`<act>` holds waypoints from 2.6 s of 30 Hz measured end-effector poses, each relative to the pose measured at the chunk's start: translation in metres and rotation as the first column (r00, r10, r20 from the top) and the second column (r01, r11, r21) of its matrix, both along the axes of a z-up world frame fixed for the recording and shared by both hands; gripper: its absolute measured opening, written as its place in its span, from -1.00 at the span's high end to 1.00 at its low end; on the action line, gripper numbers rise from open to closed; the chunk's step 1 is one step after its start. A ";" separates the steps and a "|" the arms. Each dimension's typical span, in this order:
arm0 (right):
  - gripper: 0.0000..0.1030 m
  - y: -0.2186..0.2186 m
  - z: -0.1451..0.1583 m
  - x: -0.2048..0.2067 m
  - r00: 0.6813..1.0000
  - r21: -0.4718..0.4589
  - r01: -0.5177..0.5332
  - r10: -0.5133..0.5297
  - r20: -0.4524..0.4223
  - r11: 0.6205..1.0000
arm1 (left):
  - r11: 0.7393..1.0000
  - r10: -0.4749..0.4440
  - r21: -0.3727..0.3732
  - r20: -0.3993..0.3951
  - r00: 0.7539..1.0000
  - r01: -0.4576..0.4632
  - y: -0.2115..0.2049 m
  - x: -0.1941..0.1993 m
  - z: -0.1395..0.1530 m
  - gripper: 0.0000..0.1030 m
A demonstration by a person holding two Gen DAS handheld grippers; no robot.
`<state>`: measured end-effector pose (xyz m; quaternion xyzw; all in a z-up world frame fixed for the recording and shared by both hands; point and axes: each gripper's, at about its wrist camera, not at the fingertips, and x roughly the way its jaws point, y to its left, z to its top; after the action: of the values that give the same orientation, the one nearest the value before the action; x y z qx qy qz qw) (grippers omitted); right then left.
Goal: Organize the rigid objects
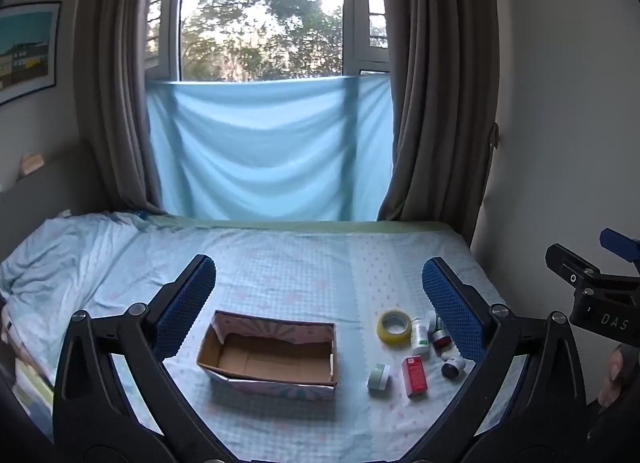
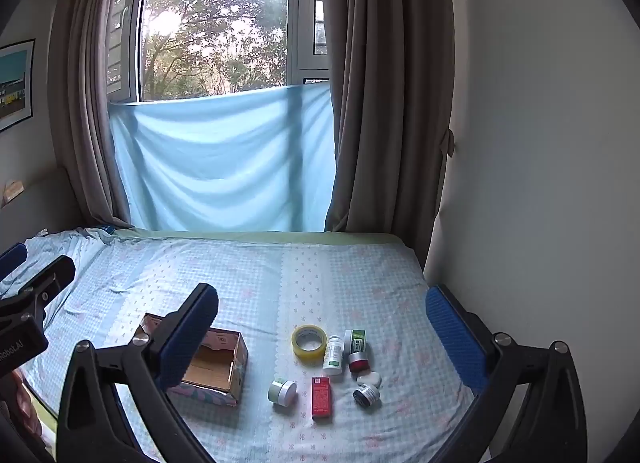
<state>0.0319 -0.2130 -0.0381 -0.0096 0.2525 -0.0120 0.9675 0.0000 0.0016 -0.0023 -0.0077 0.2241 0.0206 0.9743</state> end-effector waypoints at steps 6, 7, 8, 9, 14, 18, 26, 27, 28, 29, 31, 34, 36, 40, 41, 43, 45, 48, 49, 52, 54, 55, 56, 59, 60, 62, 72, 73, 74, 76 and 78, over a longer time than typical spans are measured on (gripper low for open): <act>-1.00 0.001 -0.002 0.002 1.000 0.006 -0.006 0.006 -0.002 1.000 | 1.000 0.004 0.005 -0.001 1.000 -0.004 -0.001 0.000 -0.002 -0.99; -1.00 0.001 -0.002 0.002 1.000 0.004 -0.004 0.004 -0.002 1.000 | 1.000 0.002 -0.001 0.000 1.000 -0.002 0.000 0.000 -0.001 -0.99; -1.00 0.001 -0.002 0.002 1.000 0.001 -0.002 0.002 -0.002 1.000 | 1.000 0.003 -0.002 0.001 1.000 -0.003 0.000 0.001 -0.001 -0.99; -1.00 0.002 -0.002 0.002 1.000 0.000 -0.005 0.005 -0.003 1.000 | 1.000 0.008 0.003 0.003 1.000 -0.008 0.000 0.001 -0.001 -0.99; -1.00 0.005 0.000 0.003 1.000 0.003 -0.012 0.012 -0.002 1.000 | 1.000 0.010 0.007 0.004 1.000 -0.010 0.002 0.000 -0.002 -0.99; -1.00 0.003 -0.001 0.002 1.000 0.011 -0.016 0.016 0.004 1.000 | 1.000 0.011 0.007 0.002 1.000 -0.011 0.004 -0.001 -0.002 -0.99; -1.00 0.002 0.000 0.004 1.000 0.015 -0.015 0.015 0.003 1.000 | 1.000 0.003 0.012 -0.002 1.000 -0.003 0.005 0.000 -0.002 -0.99; -1.00 0.003 0.000 0.004 1.000 0.014 -0.014 0.014 0.003 1.000 | 1.000 0.002 0.012 -0.003 1.000 -0.002 0.005 0.001 -0.002 -0.99; -1.00 0.003 0.000 0.004 1.000 0.013 -0.014 0.014 0.001 1.000 | 1.000 0.001 0.013 -0.004 1.000 -0.001 0.005 0.001 -0.002 -0.99; -1.00 0.003 0.000 0.004 1.000 0.013 -0.014 0.014 0.000 1.000 | 1.000 0.000 0.013 -0.005 1.000 0.000 0.006 0.002 -0.003 -0.99; -1.00 0.003 0.001 0.005 1.000 0.013 -0.013 0.013 0.000 1.000 | 1.000 -0.003 0.013 -0.007 1.000 0.003 0.006 0.003 -0.003 -0.99; -1.00 0.004 0.000 0.004 1.000 0.013 -0.013 0.013 0.000 1.000 | 1.000 -0.011 0.008 -0.017 1.000 0.012 0.006 0.003 -0.005 -0.99; -1.00 0.004 0.000 0.004 1.000 0.012 -0.013 0.014 -0.001 1.000 | 1.000 -0.012 0.007 -0.021 1.000 0.012 0.006 0.003 -0.006 -0.99; -1.00 0.005 -0.001 0.005 1.000 0.012 -0.009 0.009 -0.005 1.000 | 1.000 -0.014 0.008 -0.023 1.000 0.014 0.006 0.003 -0.007 -0.99; -1.00 0.007 -0.001 0.003 1.000 0.012 -0.006 0.006 -0.005 1.000 | 1.000 -0.016 0.008 -0.023 1.000 0.016 0.006 0.002 -0.007 -0.99; -1.00 0.008 0.000 0.002 1.000 0.011 -0.003 0.003 -0.006 1.000 | 1.000 -0.018 0.009 -0.022 1.000 0.019 0.005 0.002 -0.007 -0.99; -1.00 0.008 0.000 0.002 1.000 0.012 -0.001 0.001 -0.006 1.000 | 1.000 -0.019 0.015 -0.021 1.000 0.019 0.004 0.001 -0.008 -0.99; -1.00 0.008 0.000 0.002 1.000 0.012 -0.001 0.001 -0.004 1.000 | 1.000 -0.015 0.024 -0.020 1.000 0.016 0.002 0.001 -0.008 -0.99; -1.00 0.008 0.000 0.001 1.000 0.012 0.000 0.000 -0.004 1.000 | 1.000 -0.015 0.024 -0.020 1.000 0.015 0.002 0.001 -0.008 -0.99; -1.00 0.008 -0.001 0.001 1.000 0.015 0.003 -0.003 -0.005 1.000 | 1.000 -0.014 0.020 -0.017 1.000 0.014 0.002 0.000 -0.009 -0.99; -1.00 0.008 -0.001 0.001 1.000 0.014 0.005 -0.005 -0.003 1.000 | 1.000 -0.013 0.019 -0.017 1.000 0.013 0.001 -0.001 -0.010 -0.99; -1.00 0.008 -0.001 0.001 1.000 0.015 0.004 -0.004 -0.004 1.000 | 1.000 -0.014 0.019 -0.017 1.000 0.014 0.001 -0.001 -0.009 -0.99; -1.00 0.007 -0.001 0.001 1.000 0.015 0.003 -0.003 -0.004 1.000 | 1.000 -0.014 0.020 -0.018 1.000 0.014 0.001 -0.001 -0.009 -0.99; -1.00 0.008 -0.001 0.000 1.000 0.016 0.004 -0.004 -0.004 1.000 | 1.000 -0.014 0.020 -0.017 1.000 0.014 0.002 -0.001 -0.009 -0.99; -1.00 0.009 -0.001 0.000 1.000 0.016 0.004 -0.004 -0.005 1.000 | 1.000 -0.014 0.020 -0.017 1.000 0.014 0.002 -0.001 -0.009 -0.99; -1.00 0.007 -0.001 0.001 1.000 0.015 0.002 -0.002 -0.004 1.000 | 1.000 -0.013 0.020 -0.017 1.000 0.013 0.002 -0.001 -0.009 -0.99; -1.00 0.007 -0.002 0.002 1.000 0.012 0.007 -0.006 -0.007 1.000 | 1.000 -0.013 0.019 -0.017 1.000 0.014 0.003 -0.001 -0.009 -0.99; -1.00 0.007 -0.002 0.001 1.000 0.011 0.008 -0.008 -0.008 1.000 | 1.000 -0.013 0.020 -0.017 1.000 0.014 0.003 -0.001 -0.009 -0.99; -1.00 0.007 -0.003 0.001 1.000 0.013 0.008 -0.008 -0.009 1.000 | 1.000 -0.014 0.019 -0.017 1.000 0.014 0.003 -0.001 -0.009 -0.99; -1.00 0.007 -0.003 0.000 1.000 0.013 0.008 -0.007 -0.008 1.000 | 1.000 -0.015 0.018 -0.020 1.000 0.015 0.004 -0.001 -0.009 -0.99; -1.00 0.007 -0.003 0.001 1.000 0.012 0.008 -0.008 -0.009 1.000 | 1.000 -0.014 0.016 -0.022 1.000 0.015 0.004 0.000 -0.009 -0.99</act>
<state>0.0326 -0.2062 -0.0409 -0.0030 0.2569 -0.0143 0.9663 0.0003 0.0060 -0.0113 0.0019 0.2346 0.0153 0.9720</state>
